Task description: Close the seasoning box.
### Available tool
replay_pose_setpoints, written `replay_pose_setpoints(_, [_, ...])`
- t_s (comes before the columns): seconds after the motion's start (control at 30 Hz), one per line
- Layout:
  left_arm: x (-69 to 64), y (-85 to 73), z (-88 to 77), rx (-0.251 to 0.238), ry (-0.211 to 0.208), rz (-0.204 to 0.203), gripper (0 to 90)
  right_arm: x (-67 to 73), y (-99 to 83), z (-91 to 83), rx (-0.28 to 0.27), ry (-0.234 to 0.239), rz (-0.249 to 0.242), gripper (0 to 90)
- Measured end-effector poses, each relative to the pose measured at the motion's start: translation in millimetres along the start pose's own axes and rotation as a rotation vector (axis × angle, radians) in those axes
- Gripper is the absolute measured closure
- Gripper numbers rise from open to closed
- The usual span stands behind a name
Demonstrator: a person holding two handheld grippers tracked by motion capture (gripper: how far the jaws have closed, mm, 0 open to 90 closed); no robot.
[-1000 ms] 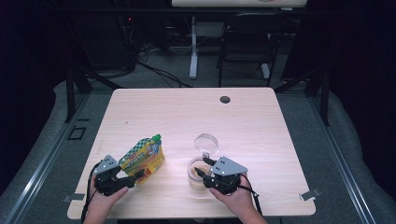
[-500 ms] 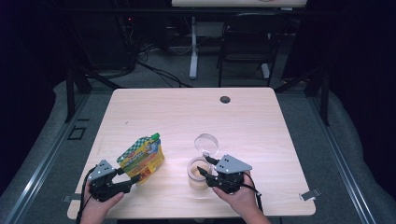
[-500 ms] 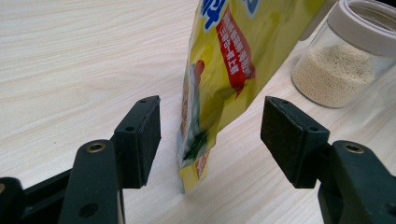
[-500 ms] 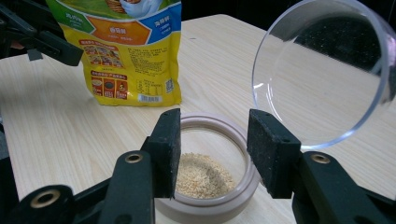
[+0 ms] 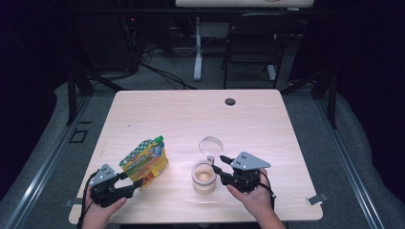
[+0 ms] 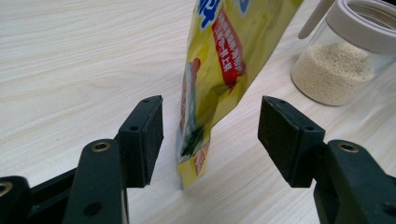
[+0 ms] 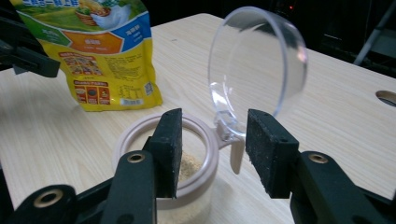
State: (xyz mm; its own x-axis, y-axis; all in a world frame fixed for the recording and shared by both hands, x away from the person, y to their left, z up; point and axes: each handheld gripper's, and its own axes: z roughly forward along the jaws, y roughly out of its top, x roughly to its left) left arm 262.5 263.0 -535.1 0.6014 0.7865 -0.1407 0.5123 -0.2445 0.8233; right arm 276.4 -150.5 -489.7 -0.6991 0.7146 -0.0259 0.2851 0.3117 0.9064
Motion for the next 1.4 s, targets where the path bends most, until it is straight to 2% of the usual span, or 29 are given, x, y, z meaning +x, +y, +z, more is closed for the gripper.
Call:
replay_pose_setpoints(0.2, [1.6,-0.2,-0.1,-0.003,-0.001,-0.007,40.9,-7.0,3.8,-9.2,-0.008,-0.033,0.012,59.5])
replay_pose_setpoints(0.33, [2.1,-0.5,-0.4,0.002,0.003,0.000,40.9,-15.8,3.2,-12.7,-0.014,-0.064,0.054,59.3])
replay_pose_setpoints(0.43, [4.4,-0.4,-2.7,-0.009,0.008,-0.011,40.9,-21.2,1.8,-12.4,-0.023,-0.071,0.081,57.1])
replay_pose_setpoints(0.57, [6.6,-1.2,-3.4,-0.006,0.013,-0.024,40.9,-23.6,2.2,-8.6,-0.019,-0.070,0.090,54.1])
replay_pose_setpoints(0.8, [6.1,-2.2,-5.0,-0.008,0.016,-0.018,40.9,-27.9,9.0,1.6,-0.006,-0.058,0.091,52.0])
replay_pose_setpoints(0.93, [5.7,-2.5,-4.7,-0.010,0.013,-0.019,40.9,-26.5,11.8,7.1,0.004,-0.044,0.071,52.1])
replay_pose_setpoints(1.13, [5.1,-1.9,-4.5,0.002,0.013,-0.013,40.9,-28.1,17.0,14.1,0.008,-0.027,0.078,52.3])
replay_pose_setpoints(1.4, [4.7,-2.2,-3.0,0.001,0.014,-0.007,40.9,-21.2,19.8,13.6,-0.004,-0.010,0.034,63.1])
